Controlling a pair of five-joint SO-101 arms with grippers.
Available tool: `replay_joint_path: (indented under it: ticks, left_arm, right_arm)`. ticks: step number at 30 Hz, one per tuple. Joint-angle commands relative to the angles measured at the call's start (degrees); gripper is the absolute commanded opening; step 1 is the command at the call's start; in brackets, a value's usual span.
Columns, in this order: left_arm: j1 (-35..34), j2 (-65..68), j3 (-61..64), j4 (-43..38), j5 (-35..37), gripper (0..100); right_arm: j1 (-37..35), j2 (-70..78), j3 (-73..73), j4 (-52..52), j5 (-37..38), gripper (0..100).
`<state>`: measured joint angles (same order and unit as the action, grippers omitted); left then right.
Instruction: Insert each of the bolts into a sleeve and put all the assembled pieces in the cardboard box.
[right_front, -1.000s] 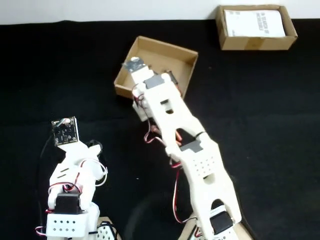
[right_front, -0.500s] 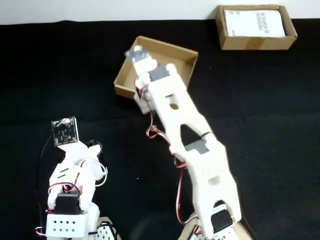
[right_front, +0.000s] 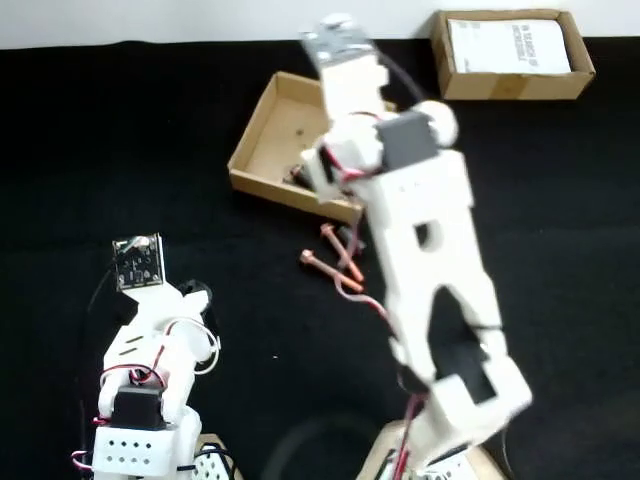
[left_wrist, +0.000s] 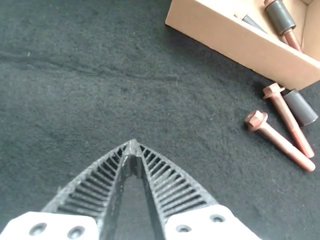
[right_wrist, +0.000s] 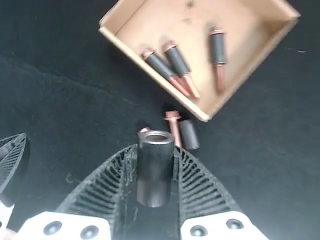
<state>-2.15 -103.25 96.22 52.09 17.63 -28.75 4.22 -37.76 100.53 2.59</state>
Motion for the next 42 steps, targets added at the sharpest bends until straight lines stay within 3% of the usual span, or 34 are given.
replay_joint_path:
  ticks: [1, 7, 11, 17, 23, 28, 34, 42]
  left_arm:
    - [0.92, -0.57, 0.92, 0.26, 0.0, 1]
    - [1.27, -0.57, 0.13, 3.87, -0.09, 1]
    - [3.56, -0.48, -5.14, 10.37, -0.26, 1]
    - [6.37, 2.33, -13.67, 11.96, -8.62, 1]
    - [10.42, 27.3, -33.8, 15.65, -9.23, 1]
    - [16.31, 51.65, -52.79, 21.1, 0.0, 1]
    - [24.66, 78.02, -69.67, 28.22, 9.76, 1]
    - [26.15, 109.85, -93.23, 33.32, 25.85, 1]
  right_arm:
    - [1.54, -17.19, 12.35, 0.66, -0.62, 0.8]
    - [1.98, -42.68, 40.13, 0.31, -5.71, 0.8]
    - [4.35, -54.46, 54.81, -3.47, -9.14, 0.8]
    - [19.12, -64.4, 77.67, -22.99, -9.41, 0.8]
    - [35.3, -68.44, 96.66, -50.68, -5.54, 0.8]
    - [41.36, -69.32, 108.26, -65.98, -8.44, 0.8]
    - [43.3, -69.41, 115.38, -72.13, -10.9, 0.8]
    - [43.91, -69.41, 120.84, -78.2, -11.87, 0.8]
